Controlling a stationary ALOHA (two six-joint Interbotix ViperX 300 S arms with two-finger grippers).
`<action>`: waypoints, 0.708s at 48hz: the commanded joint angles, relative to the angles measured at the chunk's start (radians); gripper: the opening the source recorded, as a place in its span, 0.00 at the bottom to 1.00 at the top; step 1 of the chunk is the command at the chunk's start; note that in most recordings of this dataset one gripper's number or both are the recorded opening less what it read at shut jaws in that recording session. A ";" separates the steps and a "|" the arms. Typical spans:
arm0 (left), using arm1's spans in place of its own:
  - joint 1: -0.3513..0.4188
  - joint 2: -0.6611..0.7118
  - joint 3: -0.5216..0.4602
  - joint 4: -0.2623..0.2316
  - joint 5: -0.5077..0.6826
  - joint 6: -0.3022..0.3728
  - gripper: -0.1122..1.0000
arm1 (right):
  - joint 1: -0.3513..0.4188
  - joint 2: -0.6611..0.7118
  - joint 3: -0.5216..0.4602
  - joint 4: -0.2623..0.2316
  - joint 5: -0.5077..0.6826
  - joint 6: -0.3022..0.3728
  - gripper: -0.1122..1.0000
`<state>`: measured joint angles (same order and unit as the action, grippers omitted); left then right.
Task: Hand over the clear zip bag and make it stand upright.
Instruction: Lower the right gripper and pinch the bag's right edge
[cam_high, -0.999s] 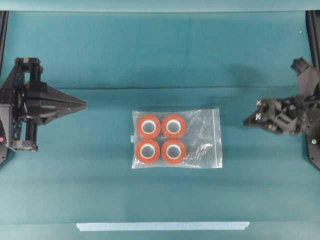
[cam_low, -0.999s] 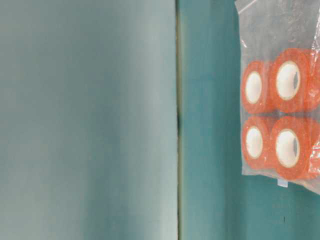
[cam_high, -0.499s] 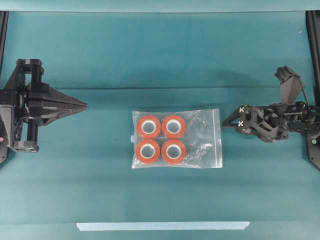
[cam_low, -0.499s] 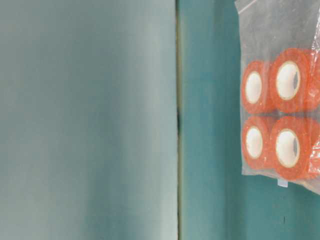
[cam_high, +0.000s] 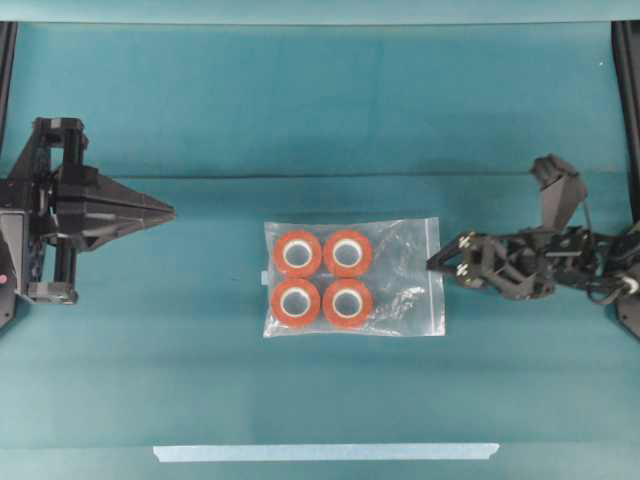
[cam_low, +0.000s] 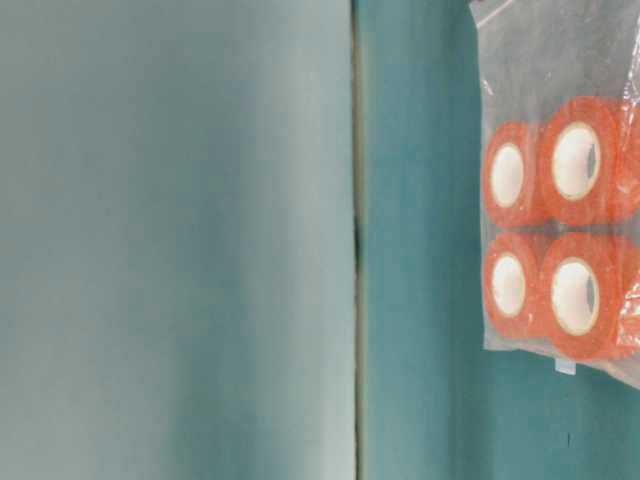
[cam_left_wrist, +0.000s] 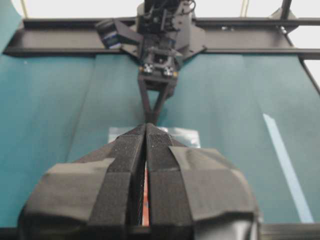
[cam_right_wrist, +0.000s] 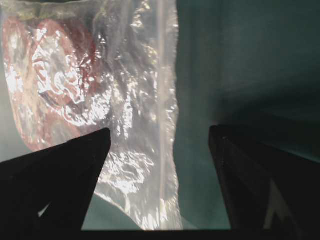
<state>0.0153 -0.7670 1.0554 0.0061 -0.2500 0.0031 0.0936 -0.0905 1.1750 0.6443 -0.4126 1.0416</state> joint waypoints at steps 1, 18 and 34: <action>0.002 0.000 -0.012 0.003 -0.005 -0.012 0.09 | 0.005 0.020 -0.023 -0.003 -0.023 0.009 0.92; 0.000 -0.008 -0.012 0.003 0.012 -0.028 0.09 | 0.011 0.107 -0.092 -0.005 -0.048 0.005 0.92; -0.002 -0.032 -0.006 0.003 0.026 -0.026 0.09 | 0.041 0.160 -0.140 -0.005 -0.035 0.011 0.92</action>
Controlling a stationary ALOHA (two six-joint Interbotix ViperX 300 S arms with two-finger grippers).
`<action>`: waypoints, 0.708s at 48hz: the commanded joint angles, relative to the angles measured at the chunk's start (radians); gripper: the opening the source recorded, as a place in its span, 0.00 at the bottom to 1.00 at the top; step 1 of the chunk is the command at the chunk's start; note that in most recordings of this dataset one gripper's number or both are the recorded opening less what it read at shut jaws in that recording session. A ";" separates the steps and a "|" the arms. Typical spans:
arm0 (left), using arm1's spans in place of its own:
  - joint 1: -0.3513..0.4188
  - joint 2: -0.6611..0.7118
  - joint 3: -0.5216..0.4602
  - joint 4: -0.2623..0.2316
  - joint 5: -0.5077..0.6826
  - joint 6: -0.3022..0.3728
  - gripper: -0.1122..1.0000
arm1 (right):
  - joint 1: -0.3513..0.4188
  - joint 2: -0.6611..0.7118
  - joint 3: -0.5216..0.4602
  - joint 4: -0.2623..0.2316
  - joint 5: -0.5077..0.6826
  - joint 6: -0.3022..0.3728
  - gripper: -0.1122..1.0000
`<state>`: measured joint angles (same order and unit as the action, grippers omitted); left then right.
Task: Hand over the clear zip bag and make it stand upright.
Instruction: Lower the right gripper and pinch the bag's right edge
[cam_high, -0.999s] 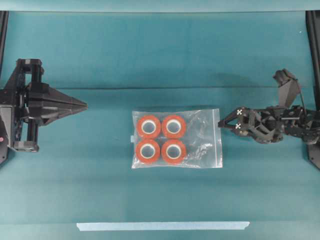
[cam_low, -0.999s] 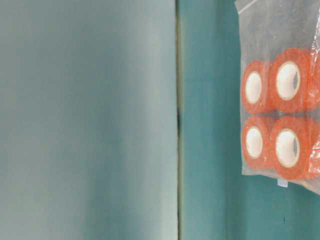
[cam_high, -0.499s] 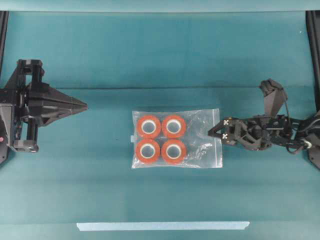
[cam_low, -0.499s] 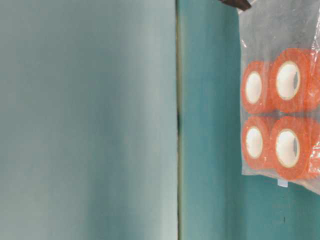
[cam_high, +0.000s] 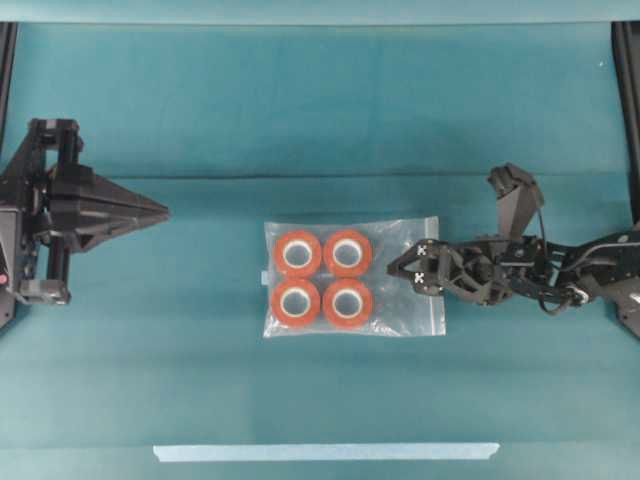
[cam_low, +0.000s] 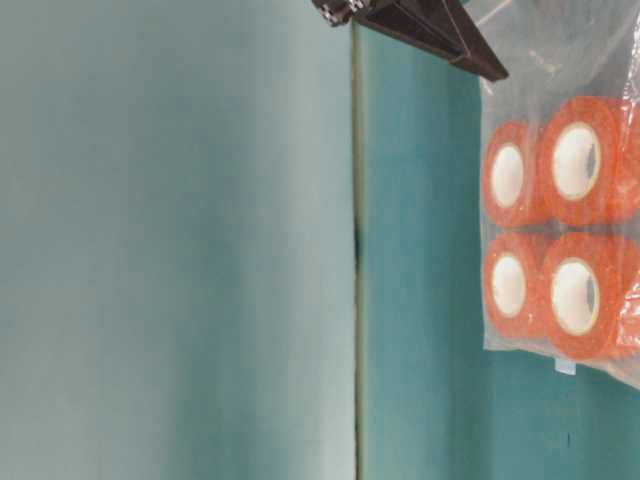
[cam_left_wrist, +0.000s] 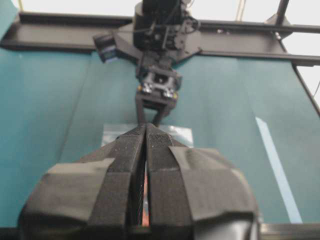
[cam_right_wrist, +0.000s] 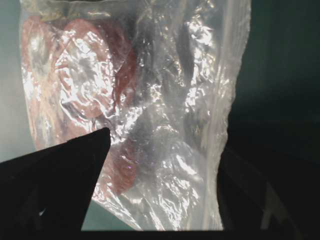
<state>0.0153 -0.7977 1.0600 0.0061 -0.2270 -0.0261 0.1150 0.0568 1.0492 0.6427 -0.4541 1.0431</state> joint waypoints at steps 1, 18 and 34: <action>0.000 -0.002 -0.011 0.003 0.005 0.003 0.09 | 0.021 0.012 -0.014 -0.002 0.008 0.009 0.92; -0.002 -0.005 -0.011 0.002 0.014 0.008 0.09 | 0.029 0.017 -0.018 0.011 0.066 0.012 0.88; -0.003 -0.012 -0.006 0.002 0.015 0.012 0.09 | 0.020 0.046 -0.018 0.031 0.166 0.014 0.49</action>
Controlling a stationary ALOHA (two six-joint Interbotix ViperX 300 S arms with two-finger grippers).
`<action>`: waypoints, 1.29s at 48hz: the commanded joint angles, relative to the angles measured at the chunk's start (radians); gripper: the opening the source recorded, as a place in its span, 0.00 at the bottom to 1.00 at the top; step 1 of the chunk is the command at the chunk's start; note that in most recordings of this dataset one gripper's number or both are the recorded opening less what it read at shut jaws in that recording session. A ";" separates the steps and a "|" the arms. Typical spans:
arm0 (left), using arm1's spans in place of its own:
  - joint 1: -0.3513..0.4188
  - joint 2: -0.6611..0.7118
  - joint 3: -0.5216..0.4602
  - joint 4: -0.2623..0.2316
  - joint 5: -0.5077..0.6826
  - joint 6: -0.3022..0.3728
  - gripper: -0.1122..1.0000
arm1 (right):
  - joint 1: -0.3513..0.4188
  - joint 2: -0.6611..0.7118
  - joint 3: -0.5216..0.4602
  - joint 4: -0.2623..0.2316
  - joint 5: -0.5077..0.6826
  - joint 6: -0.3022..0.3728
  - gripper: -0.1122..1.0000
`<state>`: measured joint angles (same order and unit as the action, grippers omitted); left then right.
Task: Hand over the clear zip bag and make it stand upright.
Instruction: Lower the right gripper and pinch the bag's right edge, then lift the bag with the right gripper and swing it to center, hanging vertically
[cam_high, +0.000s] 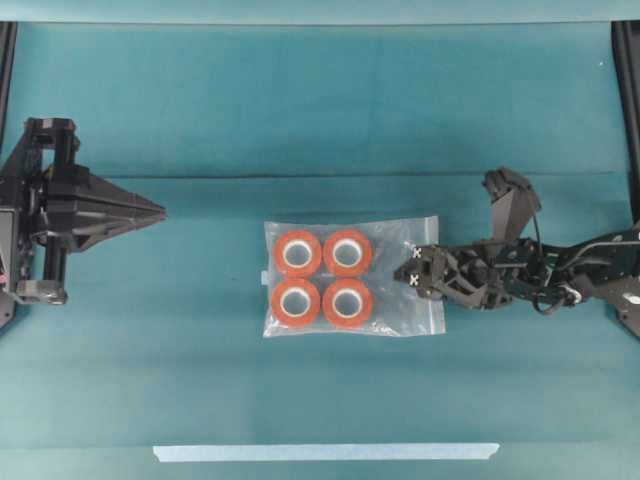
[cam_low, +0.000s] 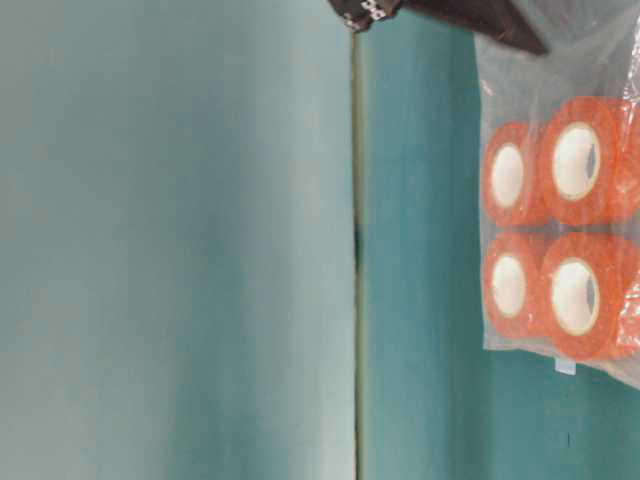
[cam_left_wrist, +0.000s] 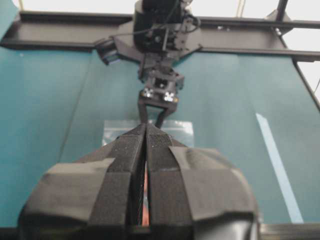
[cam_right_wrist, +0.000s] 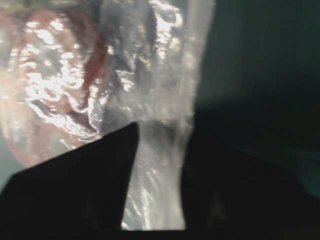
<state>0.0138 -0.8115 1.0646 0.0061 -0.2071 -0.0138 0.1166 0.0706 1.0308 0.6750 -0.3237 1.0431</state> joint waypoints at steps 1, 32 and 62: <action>-0.002 0.002 -0.011 0.002 -0.005 0.000 0.09 | 0.017 0.032 0.000 0.000 0.035 0.015 0.46; -0.002 0.000 -0.006 0.003 0.003 -0.006 0.09 | -0.035 -0.026 -0.067 -0.018 0.074 -0.121 0.16; -0.011 -0.037 -0.006 0.002 0.144 0.000 0.09 | -0.233 -0.265 -0.347 -0.133 0.723 -0.439 0.10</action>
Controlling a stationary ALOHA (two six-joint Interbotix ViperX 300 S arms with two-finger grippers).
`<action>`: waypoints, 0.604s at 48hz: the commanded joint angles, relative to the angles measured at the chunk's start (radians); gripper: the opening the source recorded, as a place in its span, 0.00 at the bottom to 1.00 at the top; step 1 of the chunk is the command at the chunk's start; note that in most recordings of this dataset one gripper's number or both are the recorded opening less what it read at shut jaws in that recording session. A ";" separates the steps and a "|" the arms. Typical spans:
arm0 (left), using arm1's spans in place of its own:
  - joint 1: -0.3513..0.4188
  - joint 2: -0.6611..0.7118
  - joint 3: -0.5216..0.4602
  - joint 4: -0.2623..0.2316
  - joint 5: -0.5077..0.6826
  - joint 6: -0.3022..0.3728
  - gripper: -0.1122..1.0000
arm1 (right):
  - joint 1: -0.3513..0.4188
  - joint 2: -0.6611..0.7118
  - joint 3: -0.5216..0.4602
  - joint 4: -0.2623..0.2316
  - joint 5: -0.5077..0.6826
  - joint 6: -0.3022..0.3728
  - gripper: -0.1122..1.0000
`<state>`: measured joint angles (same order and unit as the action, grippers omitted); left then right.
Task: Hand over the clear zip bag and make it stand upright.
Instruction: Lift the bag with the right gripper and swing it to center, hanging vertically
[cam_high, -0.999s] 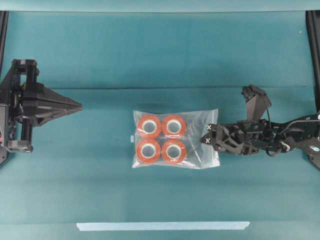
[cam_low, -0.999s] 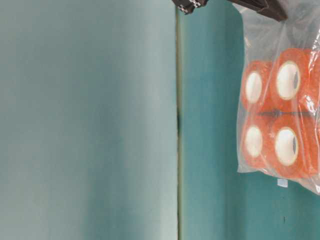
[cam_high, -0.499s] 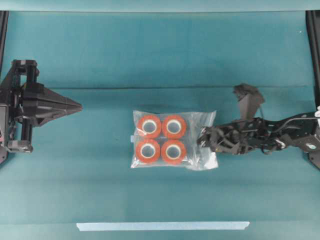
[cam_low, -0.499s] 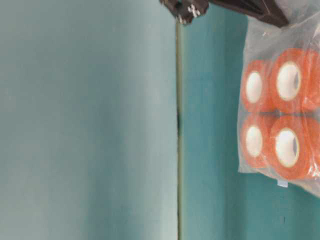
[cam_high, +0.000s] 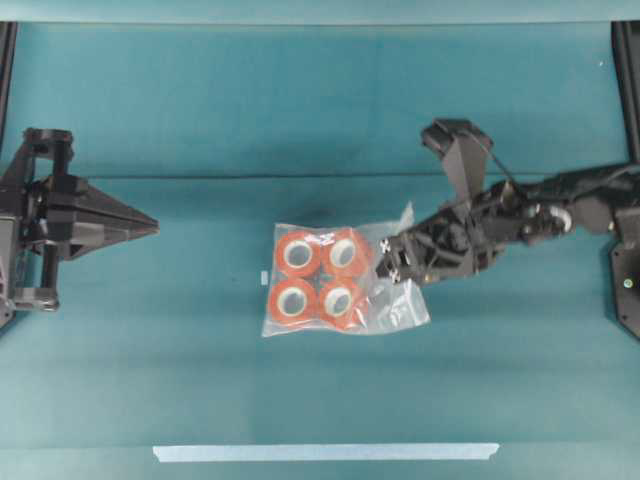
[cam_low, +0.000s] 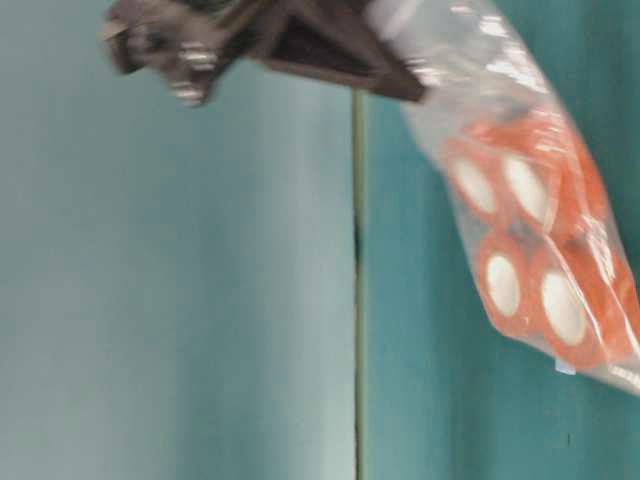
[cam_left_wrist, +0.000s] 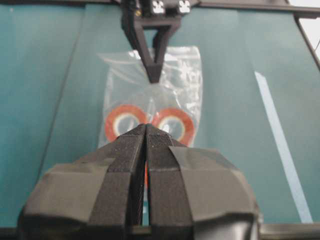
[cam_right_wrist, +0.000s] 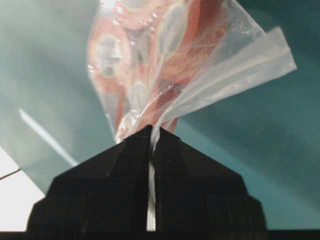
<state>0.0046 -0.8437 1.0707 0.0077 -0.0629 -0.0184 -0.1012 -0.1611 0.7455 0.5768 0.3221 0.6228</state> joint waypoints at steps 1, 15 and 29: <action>-0.002 -0.009 -0.014 0.000 0.003 0.005 0.09 | -0.020 -0.035 -0.077 -0.051 0.103 -0.015 0.10; -0.002 -0.020 -0.018 0.002 0.035 -0.002 0.09 | -0.058 0.011 -0.322 -0.230 0.443 -0.023 0.10; -0.003 -0.021 -0.018 0.000 0.037 -0.006 0.09 | -0.031 0.132 -0.591 -0.288 0.764 -0.179 0.10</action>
<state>0.0046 -0.8667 1.0692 0.0077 -0.0199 -0.0230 -0.1473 -0.0414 0.2378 0.2915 1.0216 0.4955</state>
